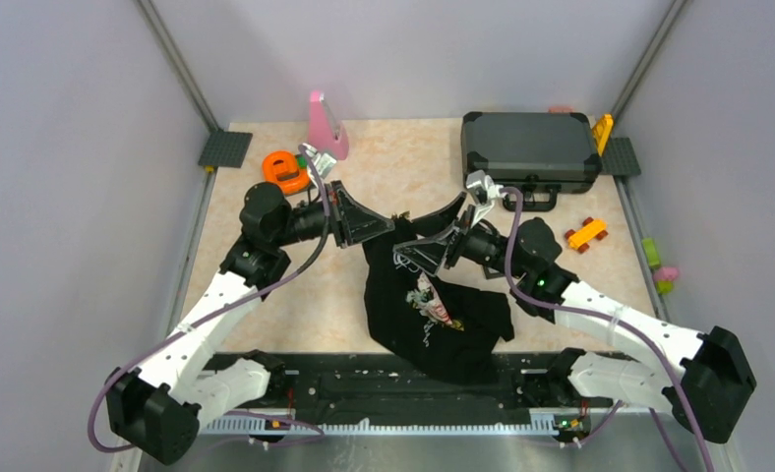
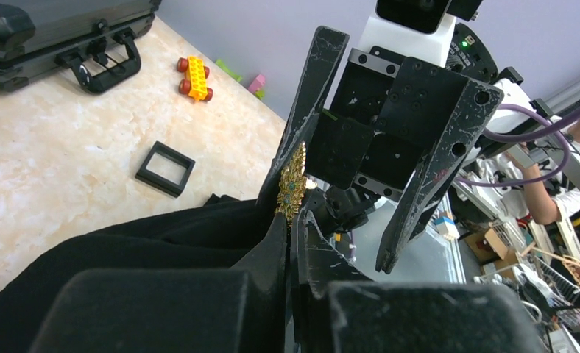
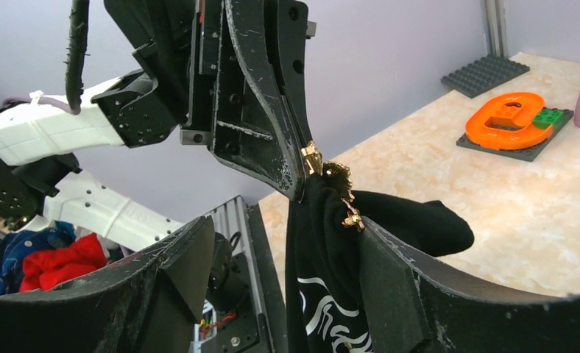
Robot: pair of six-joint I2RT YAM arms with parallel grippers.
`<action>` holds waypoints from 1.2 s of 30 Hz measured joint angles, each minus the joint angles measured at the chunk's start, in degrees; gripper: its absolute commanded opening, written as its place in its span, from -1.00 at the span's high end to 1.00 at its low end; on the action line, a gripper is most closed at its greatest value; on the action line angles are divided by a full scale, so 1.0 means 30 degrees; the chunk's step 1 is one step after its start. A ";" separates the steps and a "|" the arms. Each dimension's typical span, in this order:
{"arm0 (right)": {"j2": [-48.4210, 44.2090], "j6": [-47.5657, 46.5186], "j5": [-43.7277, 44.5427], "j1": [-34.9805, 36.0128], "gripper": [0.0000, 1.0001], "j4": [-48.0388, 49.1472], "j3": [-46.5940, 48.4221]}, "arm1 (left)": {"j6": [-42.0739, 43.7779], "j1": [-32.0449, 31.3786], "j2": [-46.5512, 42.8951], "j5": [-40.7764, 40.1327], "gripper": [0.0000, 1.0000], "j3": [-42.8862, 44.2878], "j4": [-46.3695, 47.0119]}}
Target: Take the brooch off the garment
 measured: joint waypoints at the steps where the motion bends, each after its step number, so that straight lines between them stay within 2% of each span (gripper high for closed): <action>1: -0.0051 0.0029 -0.0015 0.0000 -0.35 -0.0044 0.0015 | -0.0007 0.0036 0.0051 0.0153 1.00 0.0073 -0.0044; 4: -0.0138 0.0372 0.0160 -0.0022 -0.27 -0.0022 0.0015 | -0.0022 0.0073 0.0291 0.0678 1.00 0.0204 -0.0051; 7: -0.0138 0.1158 0.0583 -0.0073 -0.48 0.0146 0.0007 | -0.0058 0.0124 0.0408 0.1195 1.00 0.0211 -0.0029; 10: -0.0248 0.2025 0.1392 -0.0087 -0.56 0.0787 0.0007 | -0.0073 0.0124 0.0546 0.1530 1.00 0.0211 -0.0044; 14: -0.0656 0.2280 0.2178 -0.0175 -0.47 0.1166 -0.0204 | -0.0233 0.0160 0.0539 0.1727 1.00 0.0211 -0.0022; 18: -0.0772 0.1807 0.1654 -0.0656 -0.44 0.1100 -0.0240 | -0.0430 0.0160 0.0539 0.2025 1.00 0.0211 -0.0022; 21: -0.0758 0.0816 0.0532 -0.0896 -0.33 0.0918 -0.0240 | -0.0663 0.0160 0.0546 0.2477 1.00 0.0211 0.0015; 27: 0.0007 -0.0095 -0.1996 -0.1275 0.15 0.0714 0.0095 | -0.0933 0.0160 0.0590 0.3417 1.00 0.0219 0.0117; 36: 0.0729 0.0408 -0.3366 -0.1326 0.44 0.0991 0.0160 | -0.0809 0.0160 0.0590 0.3657 1.00 0.0423 -0.0153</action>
